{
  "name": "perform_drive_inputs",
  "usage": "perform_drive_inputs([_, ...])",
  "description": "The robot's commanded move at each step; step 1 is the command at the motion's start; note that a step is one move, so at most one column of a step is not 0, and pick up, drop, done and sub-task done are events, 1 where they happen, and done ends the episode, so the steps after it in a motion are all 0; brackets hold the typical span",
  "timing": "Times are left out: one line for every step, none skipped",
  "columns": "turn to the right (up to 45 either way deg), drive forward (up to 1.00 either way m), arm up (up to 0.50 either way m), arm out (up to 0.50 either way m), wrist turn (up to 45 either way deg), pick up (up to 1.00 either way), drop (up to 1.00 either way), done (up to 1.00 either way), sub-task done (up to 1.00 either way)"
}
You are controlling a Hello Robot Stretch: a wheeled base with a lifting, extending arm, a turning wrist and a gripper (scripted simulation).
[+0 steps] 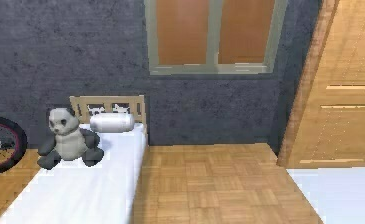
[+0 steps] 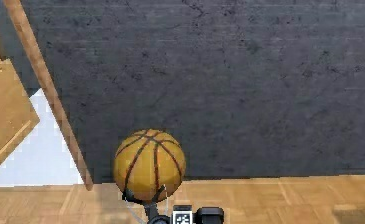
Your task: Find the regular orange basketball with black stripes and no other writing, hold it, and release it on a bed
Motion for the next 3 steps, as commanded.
perform_drive_inputs([3.0, 0.0, 0.0, 0.0, 0.0, 0.0, 0.0, 0.0, 0.0])
perform_drive_inputs([0.0, 1.0, 0.0, 0.0, 0.0, 0.0, 0.0, 0.0, 0.0])
perform_drive_inputs([3.0, 0.0, 0.0, 0.0, 0.0, 0.0, 0.0, 0.0, 0.0])
